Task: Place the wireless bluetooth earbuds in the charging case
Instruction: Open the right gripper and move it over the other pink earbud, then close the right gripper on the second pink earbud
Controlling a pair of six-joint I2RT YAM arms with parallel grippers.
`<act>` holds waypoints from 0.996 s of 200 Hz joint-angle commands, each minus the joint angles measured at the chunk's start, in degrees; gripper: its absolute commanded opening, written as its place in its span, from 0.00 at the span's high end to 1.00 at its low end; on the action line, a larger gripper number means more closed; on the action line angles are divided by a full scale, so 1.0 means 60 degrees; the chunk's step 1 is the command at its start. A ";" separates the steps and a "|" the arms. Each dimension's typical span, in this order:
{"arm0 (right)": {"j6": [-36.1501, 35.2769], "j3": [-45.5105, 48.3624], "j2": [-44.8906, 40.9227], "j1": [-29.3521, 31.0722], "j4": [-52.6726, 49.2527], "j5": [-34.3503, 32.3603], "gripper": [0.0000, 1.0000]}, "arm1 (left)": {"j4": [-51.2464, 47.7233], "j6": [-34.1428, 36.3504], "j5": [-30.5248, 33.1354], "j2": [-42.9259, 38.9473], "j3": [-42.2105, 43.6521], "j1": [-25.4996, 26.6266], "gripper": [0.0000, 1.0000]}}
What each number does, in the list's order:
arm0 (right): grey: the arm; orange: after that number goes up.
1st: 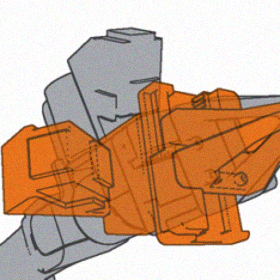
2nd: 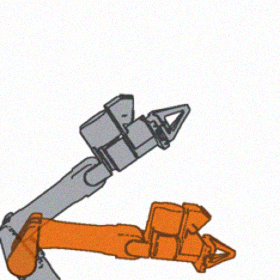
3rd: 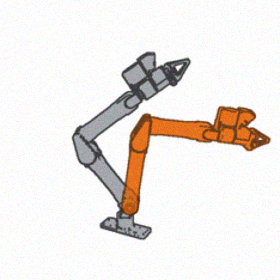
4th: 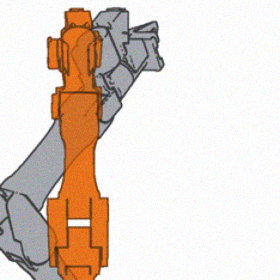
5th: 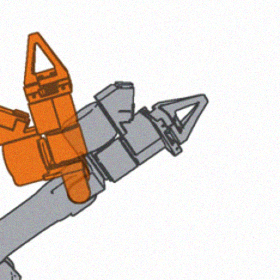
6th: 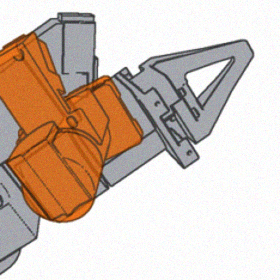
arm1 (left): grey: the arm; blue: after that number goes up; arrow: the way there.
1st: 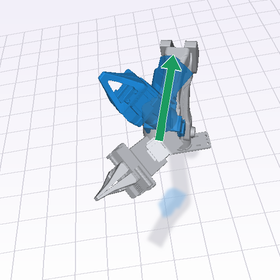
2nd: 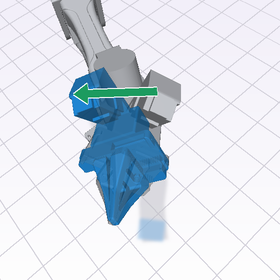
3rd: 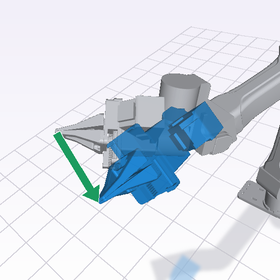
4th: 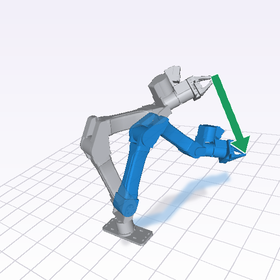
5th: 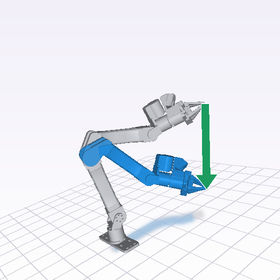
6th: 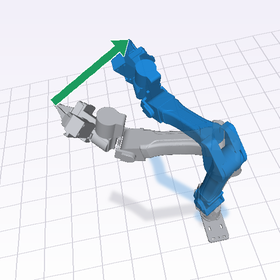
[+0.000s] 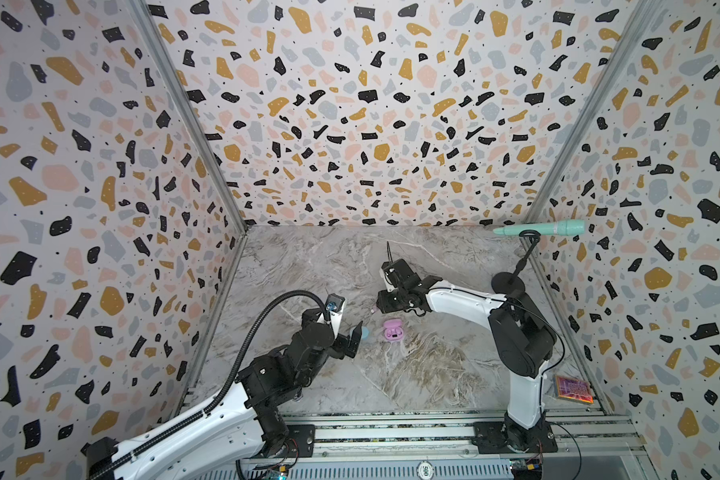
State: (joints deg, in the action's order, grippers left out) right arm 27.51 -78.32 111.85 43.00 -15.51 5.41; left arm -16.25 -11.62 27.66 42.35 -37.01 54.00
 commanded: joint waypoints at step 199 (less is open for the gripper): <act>-0.0365 -0.1199 0.1309 -0.0077 -0.0204 0.0484 0.66 | 0.0284 0.0017 -0.0193 0.0208 0.0094 -0.0056 0.00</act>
State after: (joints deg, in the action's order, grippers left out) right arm 25.41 -83.99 120.09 42.65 -15.94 7.88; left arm -16.25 -11.60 26.87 43.53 -37.01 54.00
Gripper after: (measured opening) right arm 0.344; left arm 0.995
